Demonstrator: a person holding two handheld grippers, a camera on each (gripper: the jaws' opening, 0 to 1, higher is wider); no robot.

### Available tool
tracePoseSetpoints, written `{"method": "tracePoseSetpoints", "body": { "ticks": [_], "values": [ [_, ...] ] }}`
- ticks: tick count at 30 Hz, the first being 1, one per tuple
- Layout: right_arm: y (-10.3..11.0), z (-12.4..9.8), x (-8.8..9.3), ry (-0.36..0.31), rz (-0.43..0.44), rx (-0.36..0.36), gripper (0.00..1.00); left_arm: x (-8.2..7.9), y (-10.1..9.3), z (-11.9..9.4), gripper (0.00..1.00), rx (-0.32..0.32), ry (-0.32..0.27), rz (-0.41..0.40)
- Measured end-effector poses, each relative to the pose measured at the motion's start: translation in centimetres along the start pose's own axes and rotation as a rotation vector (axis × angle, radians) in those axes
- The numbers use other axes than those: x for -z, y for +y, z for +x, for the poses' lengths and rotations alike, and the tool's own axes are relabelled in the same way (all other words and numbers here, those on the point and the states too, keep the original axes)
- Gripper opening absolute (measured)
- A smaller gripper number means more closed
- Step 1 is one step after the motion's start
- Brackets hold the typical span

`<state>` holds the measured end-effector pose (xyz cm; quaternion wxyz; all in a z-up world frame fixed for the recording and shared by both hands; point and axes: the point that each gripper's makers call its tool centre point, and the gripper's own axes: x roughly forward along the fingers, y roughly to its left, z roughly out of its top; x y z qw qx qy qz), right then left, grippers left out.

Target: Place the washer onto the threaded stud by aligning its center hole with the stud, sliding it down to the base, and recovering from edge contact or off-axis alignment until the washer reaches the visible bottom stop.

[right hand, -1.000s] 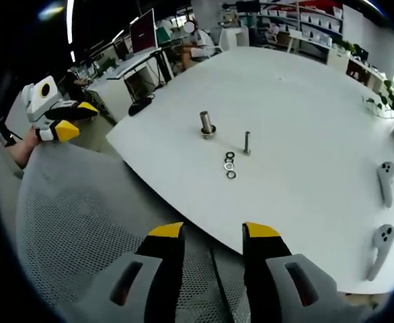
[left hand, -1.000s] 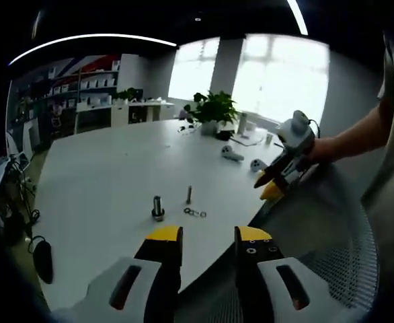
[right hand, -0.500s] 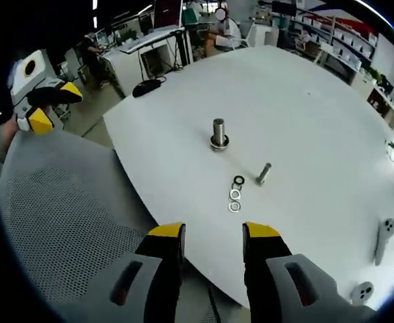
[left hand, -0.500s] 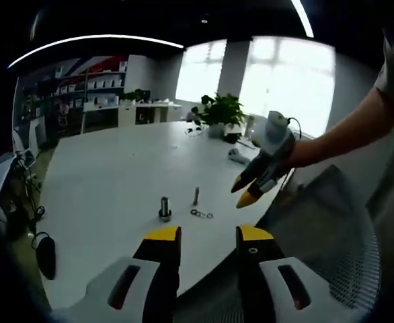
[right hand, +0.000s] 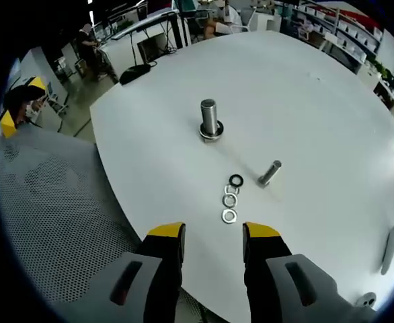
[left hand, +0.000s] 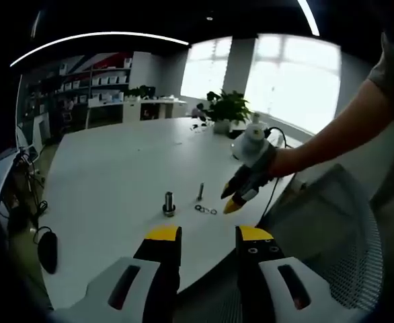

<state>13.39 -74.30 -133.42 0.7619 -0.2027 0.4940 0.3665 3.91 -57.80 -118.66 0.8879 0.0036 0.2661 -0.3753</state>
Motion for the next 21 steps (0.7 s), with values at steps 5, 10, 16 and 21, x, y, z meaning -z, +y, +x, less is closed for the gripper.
{"method": "tracePoseSetpoints", "body": {
  "ticks": [5,10,16,21],
  "values": [
    [-1.0,1.4,1.2,0.062,-0.049,0.010,0.32,-0.1,0.2,0.0,0.30,-0.009,0.000,0.007],
    [-1.1,2.5,0.9,0.070,-0.043,0.004,0.31,0.2,0.1,0.1,0.29,-0.006,0.015,0.008],
    [-0.8,3.5,0.8,0.096,-0.088,0.016,0.30,0.2,0.3,0.1,0.29,-0.010,0.014,0.002],
    [-1.0,3.8,0.7,0.098,-0.107,0.017,0.28,0.2,0.3,0.1,0.28,-0.011,0.020,0.003]
  ]
}}
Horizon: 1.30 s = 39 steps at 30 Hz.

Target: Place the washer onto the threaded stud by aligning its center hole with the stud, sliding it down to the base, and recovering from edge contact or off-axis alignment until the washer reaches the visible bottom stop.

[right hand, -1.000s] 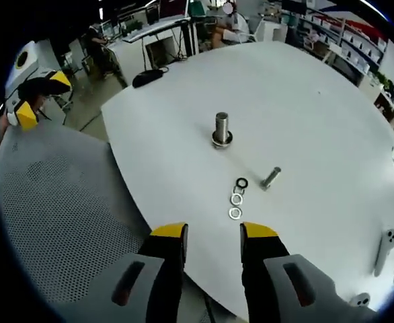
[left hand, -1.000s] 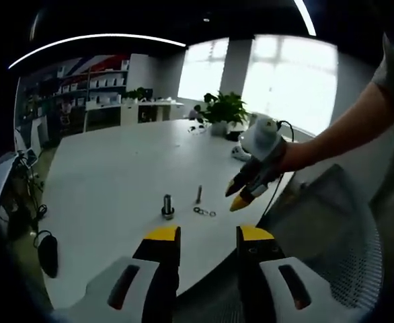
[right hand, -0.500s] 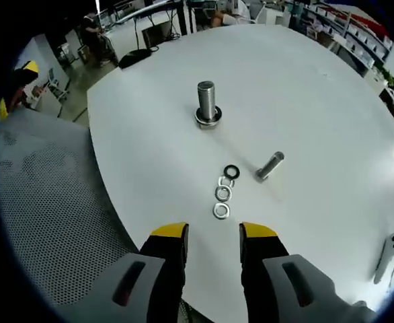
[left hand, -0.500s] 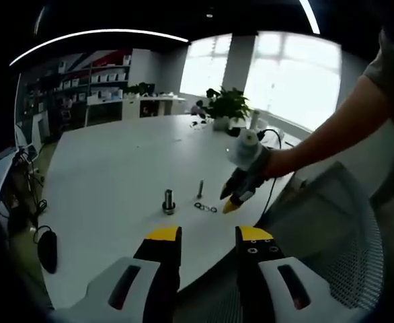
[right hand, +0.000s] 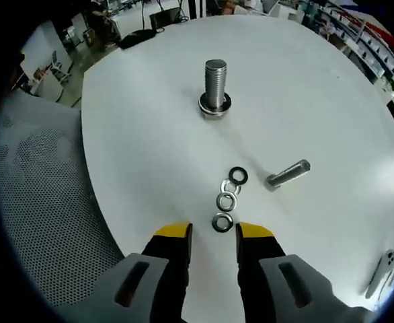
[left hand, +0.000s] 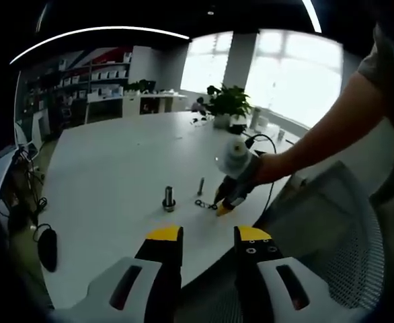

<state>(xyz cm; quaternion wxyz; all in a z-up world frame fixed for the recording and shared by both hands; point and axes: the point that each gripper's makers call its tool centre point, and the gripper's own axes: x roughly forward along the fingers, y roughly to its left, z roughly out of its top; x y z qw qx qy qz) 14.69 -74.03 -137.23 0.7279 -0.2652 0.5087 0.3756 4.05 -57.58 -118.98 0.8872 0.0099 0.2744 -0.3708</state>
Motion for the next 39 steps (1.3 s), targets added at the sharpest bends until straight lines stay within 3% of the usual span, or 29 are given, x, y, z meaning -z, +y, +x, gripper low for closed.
{"method": "tracePoseSetpoints", "body": {
  "ticks": [8,13,19,35,39],
  "values": [
    [-0.38,0.01,0.02,0.011,-0.024,-0.010,0.22,-0.15,0.19,-0.06,0.28,-0.009,-0.010,-0.004],
    [-0.32,0.05,0.20,0.114,-0.180,-0.047,0.20,-0.13,0.18,-0.03,0.28,-0.008,-0.009,-0.004],
    [-0.33,0.23,0.28,0.225,-0.296,-0.074,0.19,-0.17,0.03,0.00,0.28,-0.001,-0.010,-0.005],
    [-0.29,0.44,0.21,0.309,-0.391,-0.061,0.15,0.09,0.05,0.07,0.28,0.000,0.000,-0.003],
    [-0.55,0.54,0.13,0.334,-0.366,-0.052,0.15,0.09,0.07,0.05,0.28,-0.002,0.000,-0.002]
  ]
}}
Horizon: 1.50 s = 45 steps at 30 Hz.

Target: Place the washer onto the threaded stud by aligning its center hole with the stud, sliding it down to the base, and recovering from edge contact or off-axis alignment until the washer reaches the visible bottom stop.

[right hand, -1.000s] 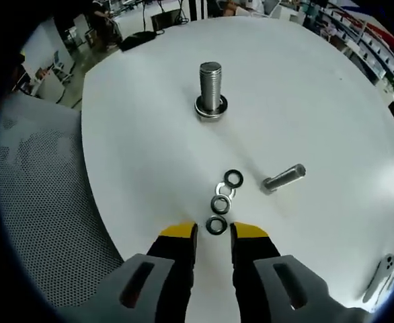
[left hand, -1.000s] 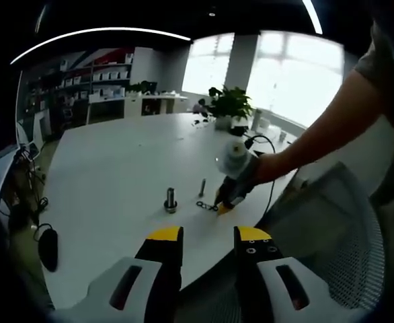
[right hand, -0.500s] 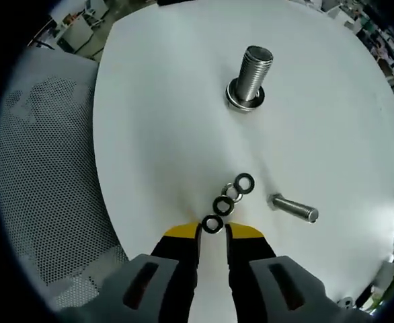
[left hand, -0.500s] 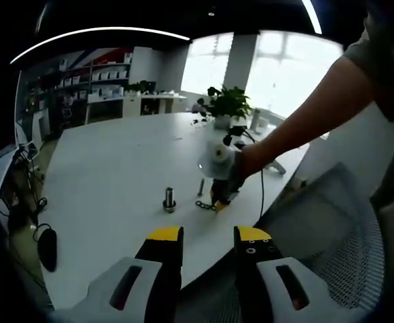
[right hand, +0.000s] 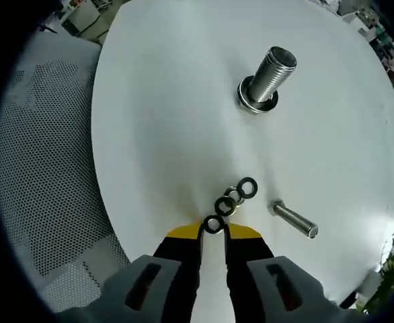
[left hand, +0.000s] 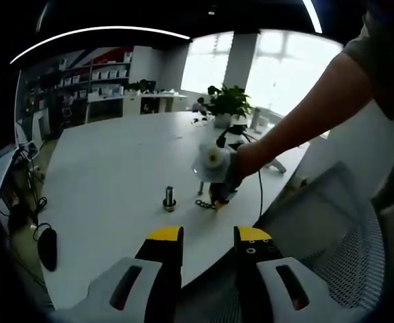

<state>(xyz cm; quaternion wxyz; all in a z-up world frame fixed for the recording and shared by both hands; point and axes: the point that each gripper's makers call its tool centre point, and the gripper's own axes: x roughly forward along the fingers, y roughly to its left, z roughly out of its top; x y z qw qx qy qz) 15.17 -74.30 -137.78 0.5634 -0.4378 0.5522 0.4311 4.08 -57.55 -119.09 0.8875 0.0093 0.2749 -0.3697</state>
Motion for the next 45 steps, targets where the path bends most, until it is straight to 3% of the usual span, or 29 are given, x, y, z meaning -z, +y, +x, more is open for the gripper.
{"method": "tracePoseSetpoints", "body": {
  "ticks": [8,9,10,13,16,19,28,32,36,39,45],
  "values": [
    [-0.1,-0.2,0.1,-0.044,0.117,0.002,0.13,0.0,0.1,-0.1,0.28,-0.005,-0.003,-0.006],
    [-1.5,-0.2,-0.3,-0.101,0.121,0.096,0.03,0.0,0.2,-0.1,0.28,-0.006,-0.005,-0.008],
    [-0.6,-0.1,0.0,-0.102,0.129,0.048,0.03,0.0,0.2,-0.1,0.28,-0.007,-0.006,-0.010],
    [-0.5,-0.2,-0.1,-0.185,0.288,0.060,0.03,0.0,0.3,-0.1,0.28,-0.010,-0.007,-0.010],
    [-0.6,-0.3,0.0,-0.243,0.243,0.061,0.04,0.0,0.3,-0.2,0.28,-0.014,-0.007,-0.010],
    [-0.6,-0.3,0.0,-0.263,0.270,0.055,0.04,-0.1,0.4,-0.2,0.28,-0.016,-0.007,-0.010],
    [-0.5,-0.3,-0.2,-0.258,0.219,0.066,0.07,0.0,0.4,-0.1,0.28,-0.013,0.002,-0.010],
    [0.4,-0.5,-0.9,-0.278,0.309,-0.026,0.19,0.1,0.3,-0.1,0.28,-0.012,0.006,-0.006],
    [0.2,-0.5,-1.5,-0.258,0.190,0.031,0.22,-0.1,0.4,-0.1,0.28,-0.020,-0.004,-0.008],
    [0.1,-0.4,-2.2,-0.277,0.252,0.020,0.23,-0.1,0.5,-0.1,0.28,-0.022,-0.006,-0.012],
    [0.2,-0.4,-2.5,-0.243,0.193,0.010,0.22,0.0,0.5,-0.1,0.28,-0.023,-0.002,-0.008]
  ]
}}
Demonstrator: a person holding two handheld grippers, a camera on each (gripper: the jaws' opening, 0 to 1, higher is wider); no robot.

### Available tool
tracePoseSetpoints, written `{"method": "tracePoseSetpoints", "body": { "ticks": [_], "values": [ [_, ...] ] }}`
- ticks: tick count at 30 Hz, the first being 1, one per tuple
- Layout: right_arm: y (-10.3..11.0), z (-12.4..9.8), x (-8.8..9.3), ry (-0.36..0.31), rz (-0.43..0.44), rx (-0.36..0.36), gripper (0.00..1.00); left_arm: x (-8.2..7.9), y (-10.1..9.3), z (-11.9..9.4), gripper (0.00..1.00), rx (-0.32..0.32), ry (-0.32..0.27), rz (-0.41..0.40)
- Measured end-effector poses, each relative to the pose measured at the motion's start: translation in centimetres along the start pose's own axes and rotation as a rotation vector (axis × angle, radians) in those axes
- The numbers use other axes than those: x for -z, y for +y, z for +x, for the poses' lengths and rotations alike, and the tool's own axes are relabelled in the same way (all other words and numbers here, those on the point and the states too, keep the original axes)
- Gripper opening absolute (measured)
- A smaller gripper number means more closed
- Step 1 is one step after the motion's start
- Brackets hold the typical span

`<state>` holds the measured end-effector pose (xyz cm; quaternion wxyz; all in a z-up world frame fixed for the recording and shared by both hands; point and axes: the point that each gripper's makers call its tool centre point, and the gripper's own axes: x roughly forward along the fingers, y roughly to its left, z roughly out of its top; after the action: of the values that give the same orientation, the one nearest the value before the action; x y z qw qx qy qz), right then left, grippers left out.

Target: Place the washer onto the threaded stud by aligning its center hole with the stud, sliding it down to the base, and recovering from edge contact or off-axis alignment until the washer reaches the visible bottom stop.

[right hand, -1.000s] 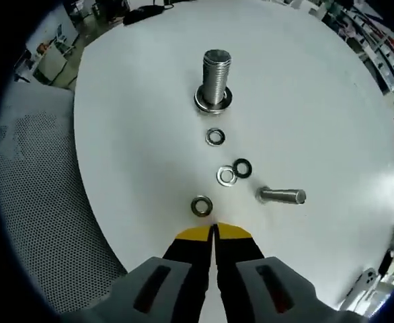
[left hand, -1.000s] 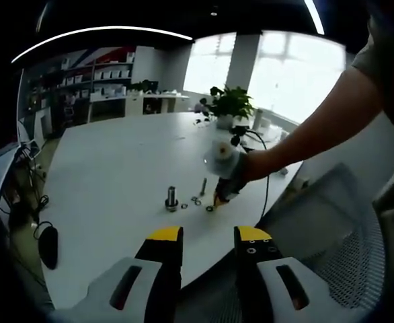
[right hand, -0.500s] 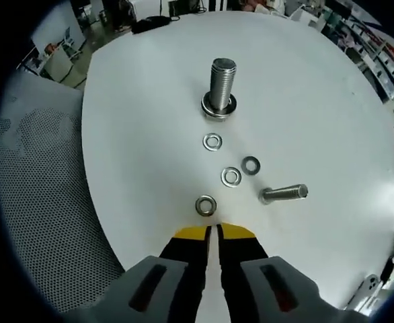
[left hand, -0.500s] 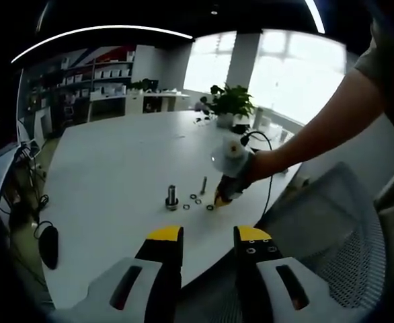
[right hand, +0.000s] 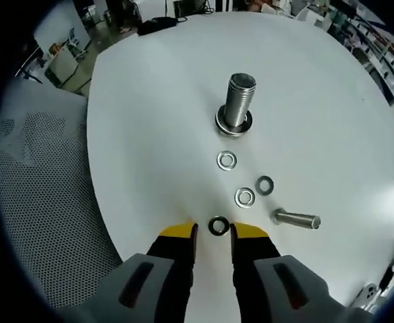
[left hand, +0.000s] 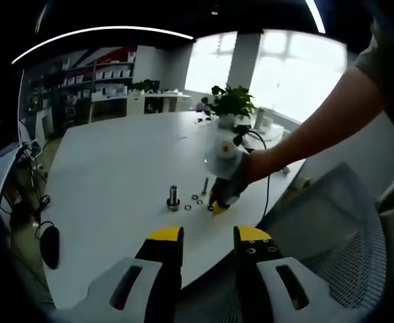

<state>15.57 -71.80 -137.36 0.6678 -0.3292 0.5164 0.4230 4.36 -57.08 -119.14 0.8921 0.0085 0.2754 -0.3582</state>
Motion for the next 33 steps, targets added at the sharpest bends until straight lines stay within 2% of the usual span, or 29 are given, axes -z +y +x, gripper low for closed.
{"method": "tracePoseSetpoints", "body": {
  "ticks": [4,9,15,18,19,20,21,27,30,33],
  "values": [
    [0.03,0.03,0.18,0.034,-0.058,-0.012,0.22,0.01,0.04,-0.07,0.28,-0.003,-0.001,-0.003],
    [-0.05,0.01,0.22,0.039,-0.066,-0.018,0.21,0.07,-0.03,-0.04,0.28,0.000,0.003,-0.001],
    [-0.40,0.11,0.22,0.082,-0.112,-0.018,0.16,0.03,-0.04,-0.09,0.28,-0.001,0.000,-0.001],
    [-0.40,0.11,0.13,0.109,-0.088,-0.027,0.15,0.01,-0.04,-0.09,0.28,-0.001,-0.003,-0.003],
    [-0.35,0.10,0.19,0.128,-0.112,-0.027,0.15,0.01,-0.05,-0.09,0.28,0.000,-0.003,-0.003],
    [-0.82,0.46,-0.59,0.108,-0.189,-0.010,0.14,0.01,-0.09,-0.08,0.28,0.002,-0.002,-0.004],
    [-0.10,0.39,-0.04,0.147,-0.156,-0.014,0.14,0.02,-0.10,-0.08,0.28,0.002,-0.002,-0.003],
    [-0.09,0.29,-0.02,0.233,-0.178,0.004,0.14,0.02,-0.07,-0.06,0.28,0.005,-0.001,-0.002],
    [-0.24,0.20,0.09,0.234,-0.152,0.010,0.14,0.00,-0.04,-0.08,0.28,0.003,-0.003,-0.002],
    [-0.18,0.03,0.06,0.188,-0.085,0.031,0.13,-0.03,-0.04,-0.10,0.28,0.003,-0.004,-0.003]
  ]
}}
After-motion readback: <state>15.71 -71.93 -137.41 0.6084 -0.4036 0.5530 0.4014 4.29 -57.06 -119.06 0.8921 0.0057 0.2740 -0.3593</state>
